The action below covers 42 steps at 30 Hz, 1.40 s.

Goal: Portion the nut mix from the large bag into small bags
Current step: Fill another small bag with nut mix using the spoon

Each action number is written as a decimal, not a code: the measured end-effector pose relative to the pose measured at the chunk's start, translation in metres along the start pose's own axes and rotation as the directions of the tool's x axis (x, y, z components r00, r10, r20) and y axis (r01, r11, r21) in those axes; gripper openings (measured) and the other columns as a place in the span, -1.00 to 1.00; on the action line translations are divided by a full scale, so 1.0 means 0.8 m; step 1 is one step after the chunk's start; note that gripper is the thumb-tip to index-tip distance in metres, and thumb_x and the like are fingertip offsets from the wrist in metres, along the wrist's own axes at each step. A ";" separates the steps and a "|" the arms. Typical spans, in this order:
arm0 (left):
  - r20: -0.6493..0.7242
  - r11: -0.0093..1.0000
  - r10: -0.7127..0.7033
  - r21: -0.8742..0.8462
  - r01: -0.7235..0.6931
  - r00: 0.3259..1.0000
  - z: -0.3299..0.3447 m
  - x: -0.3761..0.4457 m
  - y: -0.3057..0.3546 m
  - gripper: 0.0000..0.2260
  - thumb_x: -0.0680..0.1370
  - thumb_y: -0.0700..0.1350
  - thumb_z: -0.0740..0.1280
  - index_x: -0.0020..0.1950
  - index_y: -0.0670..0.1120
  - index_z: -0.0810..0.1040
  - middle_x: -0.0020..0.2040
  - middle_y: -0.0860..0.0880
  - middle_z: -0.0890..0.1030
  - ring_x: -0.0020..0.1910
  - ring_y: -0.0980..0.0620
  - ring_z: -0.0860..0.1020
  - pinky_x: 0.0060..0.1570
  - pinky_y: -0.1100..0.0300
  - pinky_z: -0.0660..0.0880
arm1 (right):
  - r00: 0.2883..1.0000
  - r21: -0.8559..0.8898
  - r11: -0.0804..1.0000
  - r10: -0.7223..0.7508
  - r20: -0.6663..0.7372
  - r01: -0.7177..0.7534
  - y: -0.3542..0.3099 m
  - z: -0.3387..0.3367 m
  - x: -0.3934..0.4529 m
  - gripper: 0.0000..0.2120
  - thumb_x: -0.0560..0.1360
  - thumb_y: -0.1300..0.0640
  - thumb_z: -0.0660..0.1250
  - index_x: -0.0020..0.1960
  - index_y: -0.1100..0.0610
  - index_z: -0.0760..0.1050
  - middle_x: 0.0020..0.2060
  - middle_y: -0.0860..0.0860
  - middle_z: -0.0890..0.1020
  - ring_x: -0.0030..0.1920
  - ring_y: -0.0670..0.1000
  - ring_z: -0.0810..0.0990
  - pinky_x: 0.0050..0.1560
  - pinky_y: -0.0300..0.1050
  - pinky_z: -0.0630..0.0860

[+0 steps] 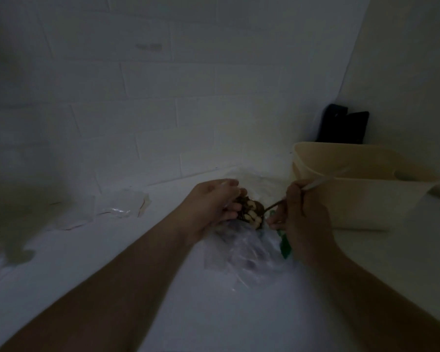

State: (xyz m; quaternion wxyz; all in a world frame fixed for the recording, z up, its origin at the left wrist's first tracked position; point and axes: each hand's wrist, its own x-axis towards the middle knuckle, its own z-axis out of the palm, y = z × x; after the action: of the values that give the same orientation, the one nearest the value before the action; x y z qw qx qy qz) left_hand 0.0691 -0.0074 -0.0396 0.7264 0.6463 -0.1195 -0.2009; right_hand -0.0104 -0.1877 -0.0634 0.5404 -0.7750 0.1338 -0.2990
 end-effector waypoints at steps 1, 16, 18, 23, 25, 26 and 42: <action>-0.037 0.994 0.040 0.102 -0.036 0.999 -0.005 -0.001 0.001 -0.57 0.50 0.01 0.49 0.34 -0.09 0.62 -0.04 -0.04 0.74 -0.19 0.08 0.65 -0.12 0.18 0.59 | 0.999 0.076 0.996 0.042 -0.008 -0.042 0.001 0.000 0.000 -0.54 0.73 -0.10 0.08 -0.14 0.22 0.46 -0.38 0.15 0.65 -0.33 0.18 0.69 -0.21 0.21 0.68; 0.048 0.723 0.309 0.637 -0.268 0.950 -0.044 -0.010 0.010 -0.33 0.43 0.14 0.61 0.49 0.17 0.46 0.16 0.23 0.61 -0.01 0.24 0.60 0.08 0.30 0.56 | 0.999 0.134 0.991 -0.025 0.025 0.021 -0.009 -0.015 0.003 -0.75 0.74 0.01 0.13 -0.04 0.08 0.45 -0.35 0.04 0.68 -0.37 0.01 0.62 -0.31 -0.06 0.54; 0.068 0.710 0.319 0.644 -0.286 0.945 -0.041 -0.013 0.012 -0.34 0.44 0.09 0.60 0.49 0.18 0.44 0.15 0.22 0.59 -0.08 0.32 0.56 -0.07 0.46 0.48 | 0.998 0.102 0.993 -0.056 0.020 0.053 -0.010 -0.021 0.004 -0.76 0.74 0.01 0.13 -0.04 0.04 0.45 -0.31 0.06 0.69 -0.36 0.06 0.64 -0.29 -0.02 0.53; 0.068 0.669 0.378 0.669 -0.323 0.923 -0.035 -0.013 0.009 -0.46 0.39 0.07 0.64 0.33 0.18 0.55 0.11 0.21 0.62 -0.11 0.38 0.56 -0.15 0.51 0.44 | 0.997 0.067 0.996 -0.065 0.029 0.063 -0.012 -0.029 0.003 -0.77 0.74 0.02 0.12 -0.05 0.02 0.44 -0.32 0.04 0.69 -0.38 0.08 0.64 -0.36 -0.03 0.51; 0.109 0.610 0.353 0.727 -0.316 0.929 -0.036 -0.013 0.006 -0.40 0.35 0.11 0.66 0.34 0.23 0.54 0.12 0.26 0.62 0.00 0.41 0.57 -0.08 0.54 0.44 | 0.997 0.063 0.995 -0.073 0.022 0.071 -0.013 -0.032 0.003 -0.76 0.74 0.01 0.12 -0.05 0.03 0.43 -0.32 0.05 0.69 -0.39 0.09 0.64 -0.41 -0.06 0.50; 0.147 0.575 0.323 0.754 -0.318 0.935 -0.038 -0.015 0.005 -0.33 0.33 0.12 0.67 0.39 0.25 0.51 0.12 0.29 0.60 0.04 0.40 0.57 -0.04 0.55 0.44 | 0.997 0.063 0.995 -0.076 0.015 0.075 -0.014 -0.034 0.003 -0.76 0.74 0.01 0.12 -0.05 0.04 0.44 -0.32 0.06 0.69 -0.39 0.09 0.64 -0.42 -0.07 0.49; 0.123 0.568 0.256 0.784 -0.252 0.959 -0.046 -0.012 -0.003 -0.35 0.31 0.29 0.59 0.35 0.20 0.54 0.16 0.18 0.64 0.10 0.26 0.62 0.10 0.29 0.59 | 0.998 0.071 0.996 -0.055 0.021 0.054 -0.016 -0.036 -0.001 -0.78 0.74 0.00 0.13 -0.03 0.01 0.44 -0.32 0.05 0.67 -0.40 0.09 0.63 -0.40 -0.05 0.49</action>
State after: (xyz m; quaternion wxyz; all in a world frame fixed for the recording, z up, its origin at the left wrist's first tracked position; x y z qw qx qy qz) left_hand 0.0761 0.0293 -0.0460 0.3866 0.8767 -0.2856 -0.0193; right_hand -0.0298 -0.2042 -0.0452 0.5607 -0.7621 0.0957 -0.3092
